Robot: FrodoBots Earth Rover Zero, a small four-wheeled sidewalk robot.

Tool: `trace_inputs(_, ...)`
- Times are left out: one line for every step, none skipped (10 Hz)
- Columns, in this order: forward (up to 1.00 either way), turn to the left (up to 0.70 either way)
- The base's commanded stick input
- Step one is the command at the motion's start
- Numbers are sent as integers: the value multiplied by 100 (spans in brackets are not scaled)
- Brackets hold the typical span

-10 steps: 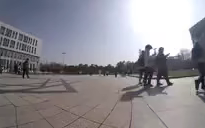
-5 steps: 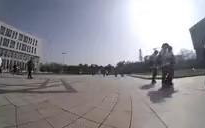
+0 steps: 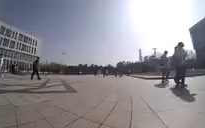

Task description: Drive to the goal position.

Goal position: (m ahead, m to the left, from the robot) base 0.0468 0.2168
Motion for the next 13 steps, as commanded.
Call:
trace_inputs(50, -50)
trace_inputs(50, -32)
trace_inputs(50, -7)
trace_inputs(50, 0)
trace_inputs(41, 0)
trace_inputs(15, 0)
trace_inputs(0, 0)
trace_inputs(0, 0)
trace_inputs(0, 0)
trace_inputs(0, 0)
trace_inputs(0, 0)
trace_inputs(0, 0)
trace_inputs(0, 0)
